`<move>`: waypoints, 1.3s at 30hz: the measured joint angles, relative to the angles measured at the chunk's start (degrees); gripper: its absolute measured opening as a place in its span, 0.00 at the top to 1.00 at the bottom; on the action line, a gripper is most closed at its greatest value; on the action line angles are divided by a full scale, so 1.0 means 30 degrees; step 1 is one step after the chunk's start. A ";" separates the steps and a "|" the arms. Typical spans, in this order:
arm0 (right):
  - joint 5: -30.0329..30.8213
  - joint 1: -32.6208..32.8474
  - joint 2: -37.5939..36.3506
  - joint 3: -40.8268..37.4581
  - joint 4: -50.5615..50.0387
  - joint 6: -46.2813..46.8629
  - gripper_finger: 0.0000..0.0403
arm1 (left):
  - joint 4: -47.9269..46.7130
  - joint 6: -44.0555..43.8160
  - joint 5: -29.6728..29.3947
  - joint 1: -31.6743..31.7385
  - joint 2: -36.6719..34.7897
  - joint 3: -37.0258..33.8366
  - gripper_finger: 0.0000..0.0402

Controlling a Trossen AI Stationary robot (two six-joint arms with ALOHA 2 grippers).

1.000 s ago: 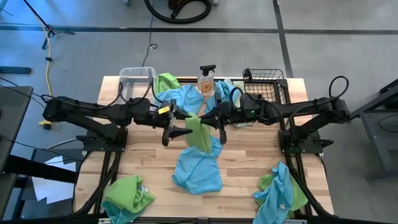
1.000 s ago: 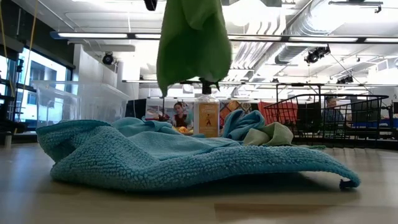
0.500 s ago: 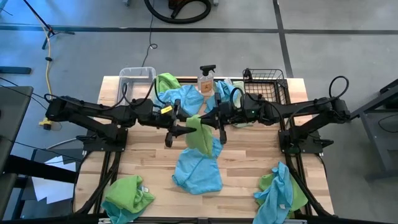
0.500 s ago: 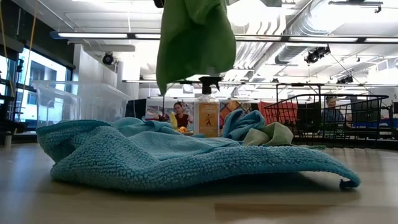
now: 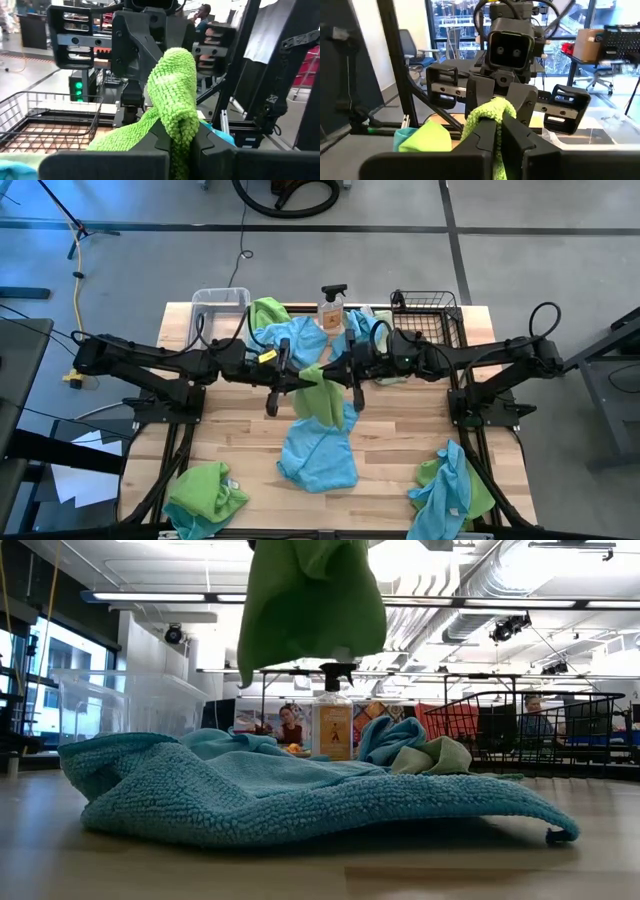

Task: Sort microfiber towel by color & place in baskets
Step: Put the green microfiber cloth into the bin

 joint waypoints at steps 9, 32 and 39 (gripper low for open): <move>0.2291 -0.0015 -0.1236 -0.0007 -0.1352 0.1240 0.65 | -0.2497 0.0351 -0.1440 0.0000 -0.1502 0.0000 1.00; 0.2554 -0.0015 -0.5026 -0.0007 -0.9104 0.2362 0.37 | -0.7610 -0.0874 -0.4199 -0.0007 -0.8874 -0.2623 1.00; 0.3355 -0.0015 -0.5026 -0.0007 -0.9132 0.1714 0.37 | -0.7867 -0.0843 -0.4910 -0.0007 -0.9375 -0.2630 1.00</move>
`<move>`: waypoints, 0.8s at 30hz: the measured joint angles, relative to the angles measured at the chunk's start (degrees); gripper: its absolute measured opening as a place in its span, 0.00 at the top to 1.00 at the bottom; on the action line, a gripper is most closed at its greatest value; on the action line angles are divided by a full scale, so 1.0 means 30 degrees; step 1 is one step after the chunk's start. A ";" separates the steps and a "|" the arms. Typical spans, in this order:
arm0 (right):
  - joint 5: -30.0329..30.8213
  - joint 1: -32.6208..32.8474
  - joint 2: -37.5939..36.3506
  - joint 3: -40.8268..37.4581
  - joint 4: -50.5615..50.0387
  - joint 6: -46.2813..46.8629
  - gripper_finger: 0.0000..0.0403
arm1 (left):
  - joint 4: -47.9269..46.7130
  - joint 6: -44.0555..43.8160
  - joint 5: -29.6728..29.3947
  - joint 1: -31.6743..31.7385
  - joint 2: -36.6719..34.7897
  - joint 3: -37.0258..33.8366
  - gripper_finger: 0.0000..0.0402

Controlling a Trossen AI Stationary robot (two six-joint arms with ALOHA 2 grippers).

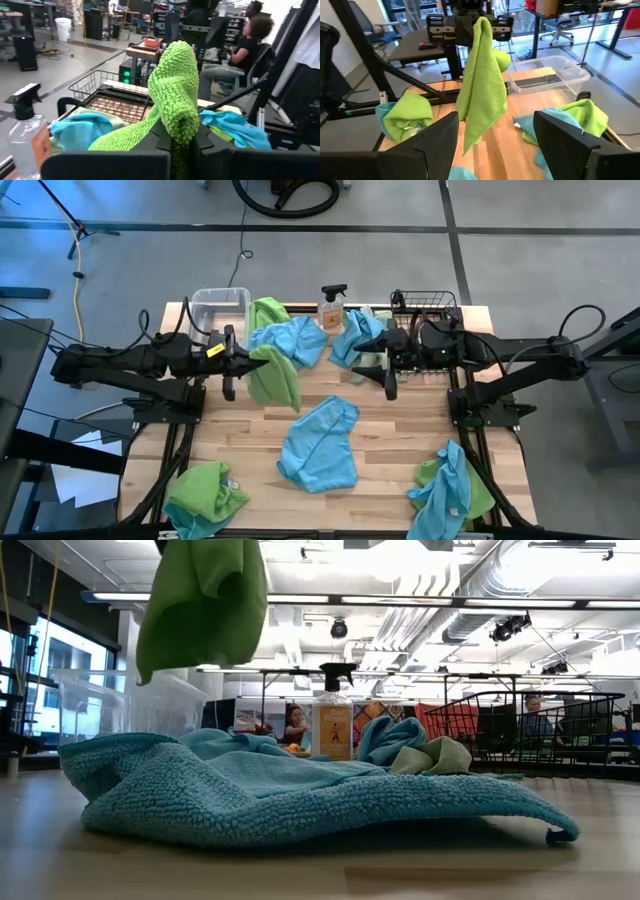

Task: Sort microfiber towel by color & place in baskets
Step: Put the green microfiber cloth into the bin

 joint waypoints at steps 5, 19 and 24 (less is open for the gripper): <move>0.1556 0.0000 0.0006 0.0000 0.0015 -0.0622 0.37 | -0.0079 -0.0070 -0.2674 0.0000 0.0082 0.0000 1.00; 0.4282 -0.0047 0.0007 0.0000 0.0044 -0.1711 0.37 | -1.0547 0.1114 -1.1302 0.4255 0.0408 0.6225 1.00; 0.4270 -0.0345 0.0007 0.0000 0.0044 -0.1844 0.37 | -1.0614 0.3538 -1.3340 0.7238 0.0408 0.7140 1.00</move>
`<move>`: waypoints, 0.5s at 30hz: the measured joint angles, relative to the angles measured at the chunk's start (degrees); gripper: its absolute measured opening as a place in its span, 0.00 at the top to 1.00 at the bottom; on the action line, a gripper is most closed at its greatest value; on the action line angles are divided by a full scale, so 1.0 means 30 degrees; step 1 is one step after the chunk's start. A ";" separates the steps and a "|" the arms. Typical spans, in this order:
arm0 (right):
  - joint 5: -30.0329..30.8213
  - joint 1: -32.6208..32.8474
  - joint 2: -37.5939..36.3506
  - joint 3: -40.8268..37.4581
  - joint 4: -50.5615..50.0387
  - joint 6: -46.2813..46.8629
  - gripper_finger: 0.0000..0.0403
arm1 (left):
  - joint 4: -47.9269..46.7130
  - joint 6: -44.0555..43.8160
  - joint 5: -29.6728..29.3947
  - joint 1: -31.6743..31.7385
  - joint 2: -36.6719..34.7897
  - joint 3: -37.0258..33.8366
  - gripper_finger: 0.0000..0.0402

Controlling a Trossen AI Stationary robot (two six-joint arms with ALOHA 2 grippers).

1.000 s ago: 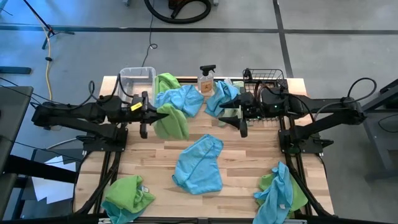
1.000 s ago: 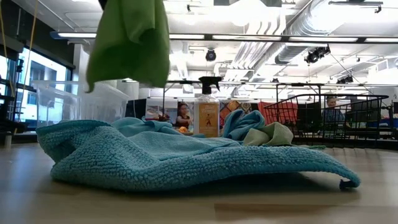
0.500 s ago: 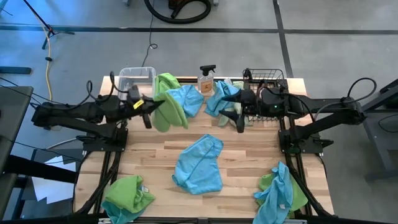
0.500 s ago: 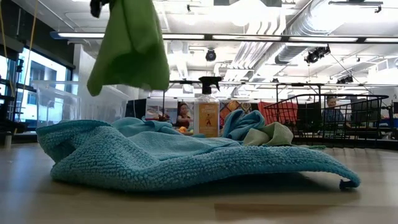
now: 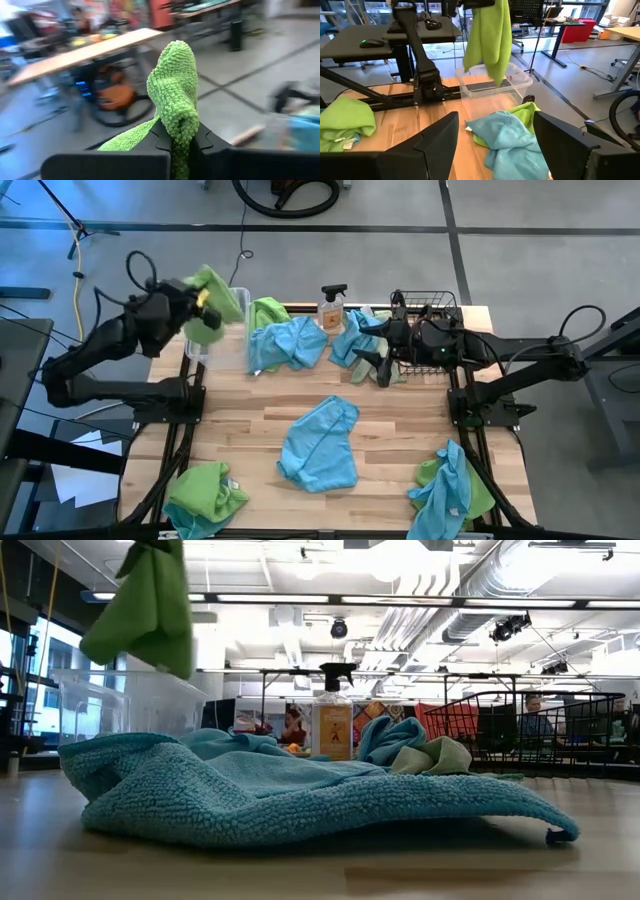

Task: Sort microfiber towel by color & place in baskets
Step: Put the green microfiber cloth into the bin

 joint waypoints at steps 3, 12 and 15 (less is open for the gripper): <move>-0.0002 -0.0172 0.0000 0.0000 0.0000 0.0000 0.37 | -0.0045 0.0230 -0.0142 0.1728 0.0065 -0.0031 1.00; -0.0010 -0.0391 0.0007 -0.0007 0.0000 0.0000 0.37 | 0.2371 -0.2223 0.0299 0.4797 0.1136 -0.3373 1.00; -0.0018 -0.0384 0.0007 -0.0007 0.0000 0.0000 0.37 | 0.4929 -0.2213 0.0257 0.5338 0.1810 -0.4536 1.00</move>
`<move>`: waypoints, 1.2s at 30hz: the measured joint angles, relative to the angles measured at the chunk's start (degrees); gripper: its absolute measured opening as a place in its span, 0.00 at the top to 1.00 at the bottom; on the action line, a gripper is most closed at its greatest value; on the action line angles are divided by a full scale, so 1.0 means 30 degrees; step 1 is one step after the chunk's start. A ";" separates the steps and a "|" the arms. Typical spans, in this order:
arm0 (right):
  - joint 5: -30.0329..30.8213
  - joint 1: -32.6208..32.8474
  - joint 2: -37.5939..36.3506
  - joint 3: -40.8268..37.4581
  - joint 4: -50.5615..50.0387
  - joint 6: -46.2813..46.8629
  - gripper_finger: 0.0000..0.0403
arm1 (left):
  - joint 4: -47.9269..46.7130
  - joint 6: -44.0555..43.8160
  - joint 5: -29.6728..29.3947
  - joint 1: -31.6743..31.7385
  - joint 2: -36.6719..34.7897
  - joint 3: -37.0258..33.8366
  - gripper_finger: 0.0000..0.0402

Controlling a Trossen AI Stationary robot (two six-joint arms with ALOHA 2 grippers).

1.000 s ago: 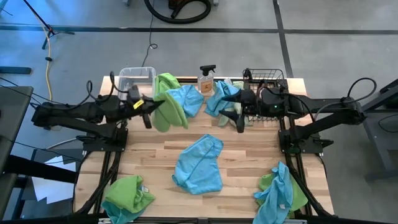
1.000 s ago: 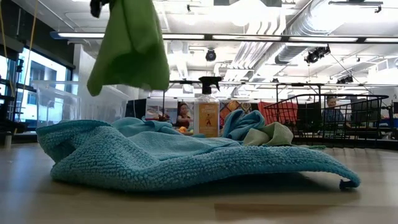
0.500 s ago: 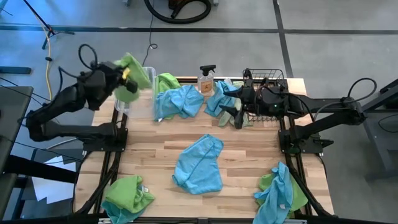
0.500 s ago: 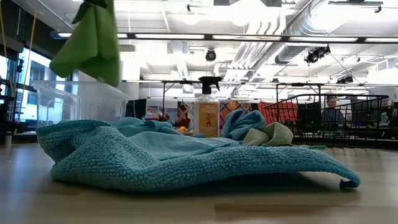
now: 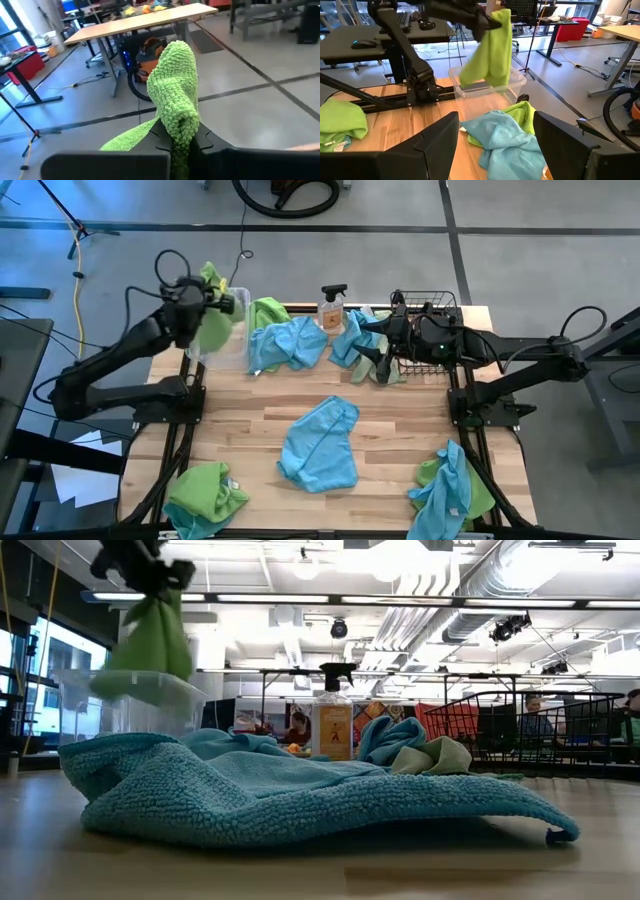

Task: Sort microfiber towel by color & place in baskets
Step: Put the green microfiber cloth into the bin

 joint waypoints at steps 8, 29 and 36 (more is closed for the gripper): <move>-0.0144 0.0000 0.0000 0.0000 -0.0007 0.0407 0.37 | -0.1673 -0.0610 0.0568 0.1624 0.1987 -0.0753 1.00; -0.0160 -0.0022 0.0058 -0.0007 -0.0532 0.0415 0.37 | -1.2361 0.9359 1.1877 0.5327 0.7646 0.3509 1.00; -0.0166 -0.0022 0.0066 -0.0007 -0.0517 0.1471 0.37 | -1.3594 1.2779 1.1894 0.5875 0.9680 0.3789 1.00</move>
